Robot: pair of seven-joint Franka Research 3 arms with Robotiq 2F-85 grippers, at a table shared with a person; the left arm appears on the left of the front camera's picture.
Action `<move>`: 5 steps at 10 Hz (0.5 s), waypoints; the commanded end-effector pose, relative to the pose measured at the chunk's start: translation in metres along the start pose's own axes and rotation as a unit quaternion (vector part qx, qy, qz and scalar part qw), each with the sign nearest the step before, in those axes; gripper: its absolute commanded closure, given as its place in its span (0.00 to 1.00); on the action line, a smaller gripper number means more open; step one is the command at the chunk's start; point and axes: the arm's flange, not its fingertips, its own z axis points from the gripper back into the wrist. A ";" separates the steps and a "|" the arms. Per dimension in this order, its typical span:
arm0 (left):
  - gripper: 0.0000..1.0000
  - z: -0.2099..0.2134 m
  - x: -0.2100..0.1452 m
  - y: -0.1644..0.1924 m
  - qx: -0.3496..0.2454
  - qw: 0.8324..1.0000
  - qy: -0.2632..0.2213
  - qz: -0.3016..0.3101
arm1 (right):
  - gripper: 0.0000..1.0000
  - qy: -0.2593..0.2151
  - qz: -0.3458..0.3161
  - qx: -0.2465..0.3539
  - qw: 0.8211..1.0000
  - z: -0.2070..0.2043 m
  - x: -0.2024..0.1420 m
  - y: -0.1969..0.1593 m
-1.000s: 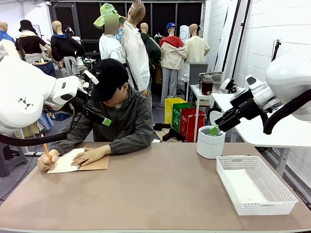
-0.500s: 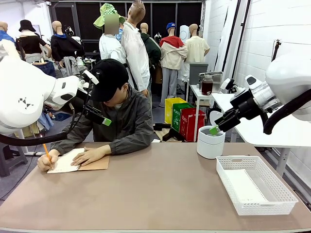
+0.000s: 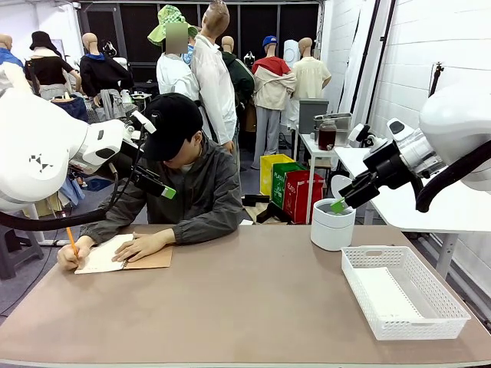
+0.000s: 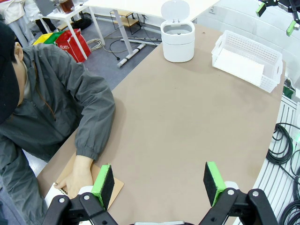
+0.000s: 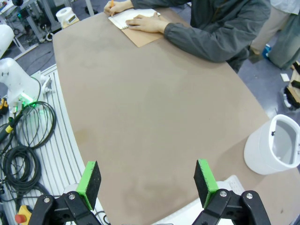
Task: Sort the paper based on its condition.
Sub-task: If a person hands you a paper, place it in the Organizing basket , and if it's crumpled, put it in the Trash can.
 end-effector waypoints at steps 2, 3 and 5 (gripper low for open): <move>0.00 0.000 -0.001 0.000 -0.003 1.000 0.001 0.005 | 0.00 -0.005 0.000 0.007 1.000 -0.001 0.001 0.000; 0.00 0.000 -0.001 0.000 -0.003 1.000 0.001 0.005 | 0.00 -0.005 0.000 0.007 1.000 -0.001 0.001 0.000; 0.00 0.000 -0.001 0.000 -0.003 1.000 0.001 0.005 | 0.00 -0.005 0.000 0.007 1.000 -0.001 0.001 0.000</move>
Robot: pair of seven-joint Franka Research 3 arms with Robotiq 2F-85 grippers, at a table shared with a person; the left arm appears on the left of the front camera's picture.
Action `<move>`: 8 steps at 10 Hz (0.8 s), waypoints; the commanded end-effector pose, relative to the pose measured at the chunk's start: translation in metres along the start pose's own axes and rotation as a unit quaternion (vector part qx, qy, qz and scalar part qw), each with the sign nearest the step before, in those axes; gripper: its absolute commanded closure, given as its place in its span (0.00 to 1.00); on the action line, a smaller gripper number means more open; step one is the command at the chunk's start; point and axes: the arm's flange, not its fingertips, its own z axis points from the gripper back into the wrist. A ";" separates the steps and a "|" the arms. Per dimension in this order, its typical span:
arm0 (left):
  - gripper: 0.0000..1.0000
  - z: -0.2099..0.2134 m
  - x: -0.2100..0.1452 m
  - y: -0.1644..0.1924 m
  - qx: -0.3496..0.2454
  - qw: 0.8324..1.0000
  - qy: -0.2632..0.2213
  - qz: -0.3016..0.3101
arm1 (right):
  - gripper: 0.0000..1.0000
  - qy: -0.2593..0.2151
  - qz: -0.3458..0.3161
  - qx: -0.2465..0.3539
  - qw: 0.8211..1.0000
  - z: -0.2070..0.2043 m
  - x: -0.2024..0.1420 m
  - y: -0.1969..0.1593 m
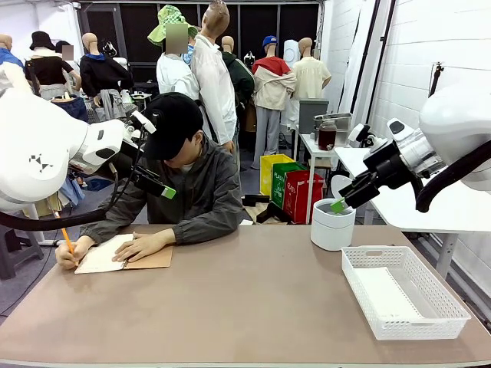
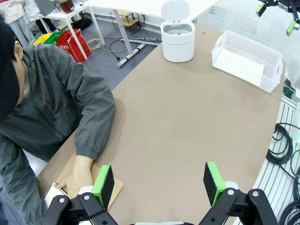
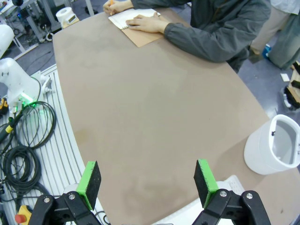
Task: Sort the paper based on its condition.
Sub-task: If a person hands you a paper, place it in the Organizing basket , and if it's crumpled, put it in the Trash can.
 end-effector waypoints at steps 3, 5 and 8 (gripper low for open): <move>0.00 0.000 -0.001 0.000 -0.003 1.000 0.001 0.005 | 0.00 -0.005 0.000 0.007 1.000 -0.001 0.001 0.000; 0.00 0.000 -0.001 0.000 -0.003 1.000 0.001 0.005 | 0.00 -0.005 0.000 0.007 1.000 -0.001 0.001 0.000; 0.00 0.000 -0.001 0.000 -0.003 1.000 0.001 0.005 | 0.00 -0.005 0.000 0.007 1.000 -0.001 0.001 0.000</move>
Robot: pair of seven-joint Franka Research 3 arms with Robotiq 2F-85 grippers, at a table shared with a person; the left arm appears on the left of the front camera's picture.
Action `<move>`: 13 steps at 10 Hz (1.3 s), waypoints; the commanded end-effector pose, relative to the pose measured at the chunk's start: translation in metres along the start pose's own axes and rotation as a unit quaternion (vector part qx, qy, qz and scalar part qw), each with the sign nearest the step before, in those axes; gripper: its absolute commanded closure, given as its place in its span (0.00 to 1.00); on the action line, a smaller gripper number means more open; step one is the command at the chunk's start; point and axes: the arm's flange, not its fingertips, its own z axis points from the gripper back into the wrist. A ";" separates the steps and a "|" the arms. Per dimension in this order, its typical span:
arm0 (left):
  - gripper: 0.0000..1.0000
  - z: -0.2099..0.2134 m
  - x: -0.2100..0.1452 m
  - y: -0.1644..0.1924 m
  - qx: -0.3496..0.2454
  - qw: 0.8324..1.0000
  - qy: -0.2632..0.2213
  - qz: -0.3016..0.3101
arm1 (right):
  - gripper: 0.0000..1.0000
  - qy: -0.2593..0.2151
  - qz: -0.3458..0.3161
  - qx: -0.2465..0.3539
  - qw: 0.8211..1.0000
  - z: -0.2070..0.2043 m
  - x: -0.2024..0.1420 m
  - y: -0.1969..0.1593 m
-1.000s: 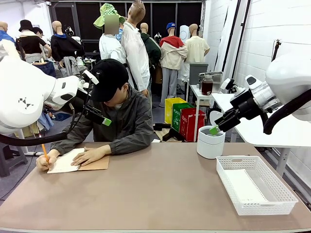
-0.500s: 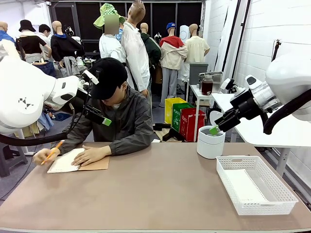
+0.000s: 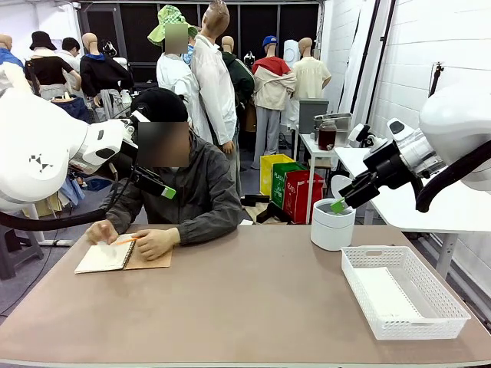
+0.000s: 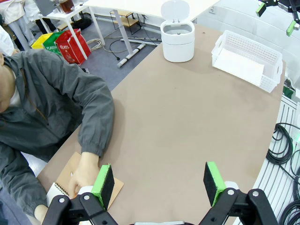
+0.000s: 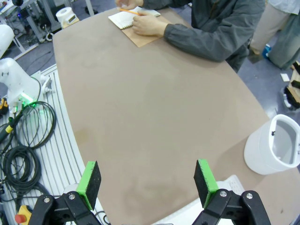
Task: Sort the paper based on its condition.
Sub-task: If a person hands you a paper, place it in the Organizing basket , and if it's crumpled, put it in the Trash can.
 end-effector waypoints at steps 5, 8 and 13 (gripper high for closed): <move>0.00 0.000 -0.001 0.000 -0.003 1.000 0.001 0.005 | 0.00 -0.005 0.000 0.007 1.000 -0.001 0.001 0.000; 0.00 0.000 -0.001 0.000 -0.003 1.000 0.001 0.005 | 0.00 -0.005 0.000 0.007 1.000 -0.001 0.001 0.000; 0.00 0.000 -0.001 0.000 -0.003 1.000 0.001 0.005 | 0.00 -0.005 0.000 0.007 1.000 -0.001 0.001 0.000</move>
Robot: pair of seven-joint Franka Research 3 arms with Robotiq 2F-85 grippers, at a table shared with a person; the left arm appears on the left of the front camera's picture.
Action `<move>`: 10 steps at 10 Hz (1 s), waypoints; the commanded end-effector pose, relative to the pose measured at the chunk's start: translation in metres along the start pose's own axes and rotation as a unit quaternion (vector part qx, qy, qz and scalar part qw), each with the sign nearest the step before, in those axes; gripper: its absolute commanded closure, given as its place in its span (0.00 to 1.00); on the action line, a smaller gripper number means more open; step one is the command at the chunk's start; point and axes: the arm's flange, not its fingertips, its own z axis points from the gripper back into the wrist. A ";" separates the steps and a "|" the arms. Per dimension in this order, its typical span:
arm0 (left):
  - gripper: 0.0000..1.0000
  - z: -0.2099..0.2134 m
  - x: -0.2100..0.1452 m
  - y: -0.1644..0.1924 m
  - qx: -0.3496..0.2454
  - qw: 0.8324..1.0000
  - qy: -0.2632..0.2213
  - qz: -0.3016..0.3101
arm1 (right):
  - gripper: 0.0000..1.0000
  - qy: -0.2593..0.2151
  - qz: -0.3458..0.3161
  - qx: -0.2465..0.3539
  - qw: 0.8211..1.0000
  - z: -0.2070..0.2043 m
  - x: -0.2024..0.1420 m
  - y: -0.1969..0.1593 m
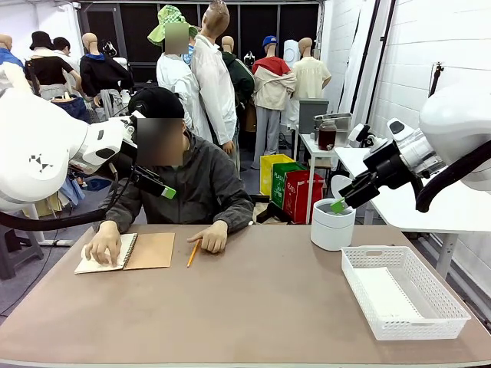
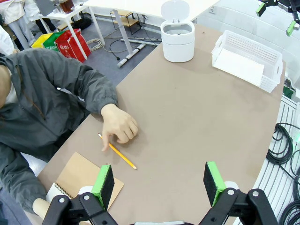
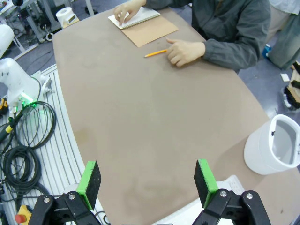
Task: Sort the paper based on its condition.
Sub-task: If a person hands you a paper, place it in the Organizing basket , and if it's crumpled, put it in the Trash can.
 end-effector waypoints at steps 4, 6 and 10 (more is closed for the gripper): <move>0.00 0.000 -0.001 0.000 -0.003 1.000 0.001 0.005 | 0.00 -0.005 0.000 0.007 1.000 -0.001 0.001 0.000; 0.00 0.000 -0.001 0.000 -0.003 1.000 0.001 0.005 | 0.00 -0.005 0.000 0.007 1.000 -0.001 0.001 0.000; 0.00 0.000 -0.001 0.000 -0.003 1.000 0.001 0.005 | 0.00 -0.005 0.000 0.007 1.000 -0.001 0.001 0.000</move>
